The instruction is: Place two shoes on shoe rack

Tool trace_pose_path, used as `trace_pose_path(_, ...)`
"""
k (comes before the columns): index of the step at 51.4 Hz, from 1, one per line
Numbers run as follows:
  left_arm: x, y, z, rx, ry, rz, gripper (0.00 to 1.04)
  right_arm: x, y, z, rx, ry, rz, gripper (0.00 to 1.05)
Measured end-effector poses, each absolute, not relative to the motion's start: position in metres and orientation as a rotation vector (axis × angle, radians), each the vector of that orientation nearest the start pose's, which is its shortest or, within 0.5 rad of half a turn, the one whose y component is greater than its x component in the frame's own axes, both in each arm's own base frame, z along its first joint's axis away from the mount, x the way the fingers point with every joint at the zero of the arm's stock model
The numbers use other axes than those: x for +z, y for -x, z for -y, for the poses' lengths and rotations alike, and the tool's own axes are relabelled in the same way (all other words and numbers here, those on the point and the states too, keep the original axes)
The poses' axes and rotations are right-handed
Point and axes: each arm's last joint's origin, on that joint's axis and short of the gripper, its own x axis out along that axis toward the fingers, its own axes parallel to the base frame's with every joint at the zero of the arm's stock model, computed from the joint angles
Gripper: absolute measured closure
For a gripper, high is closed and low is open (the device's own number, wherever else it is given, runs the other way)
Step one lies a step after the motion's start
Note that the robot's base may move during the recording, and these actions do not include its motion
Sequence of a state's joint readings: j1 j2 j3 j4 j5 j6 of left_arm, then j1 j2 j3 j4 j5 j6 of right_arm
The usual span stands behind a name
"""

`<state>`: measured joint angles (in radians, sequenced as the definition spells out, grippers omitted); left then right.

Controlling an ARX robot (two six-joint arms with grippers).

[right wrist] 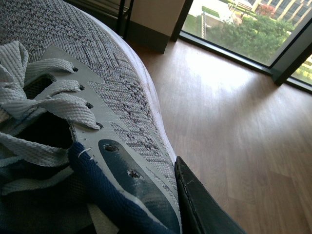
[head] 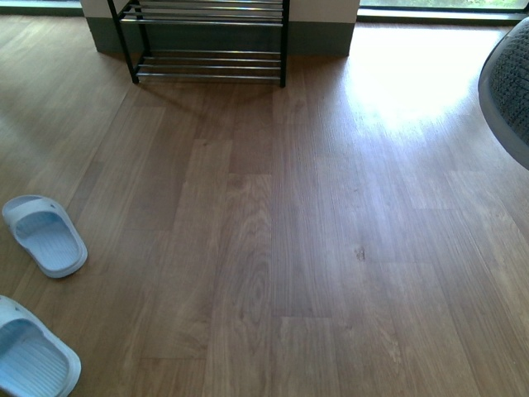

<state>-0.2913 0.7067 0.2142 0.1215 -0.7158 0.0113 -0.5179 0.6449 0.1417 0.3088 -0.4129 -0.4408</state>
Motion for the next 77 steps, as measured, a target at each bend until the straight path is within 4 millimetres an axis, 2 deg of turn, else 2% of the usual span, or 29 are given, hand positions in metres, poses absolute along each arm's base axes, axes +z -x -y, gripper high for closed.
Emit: trace_pose_path(77,0.1791,-0.1463,0.0241,0.42,-0.193,-0.331,1.03,0.1784,-0.132,0.0617,-0.06,0.352,-0.191,1.03)
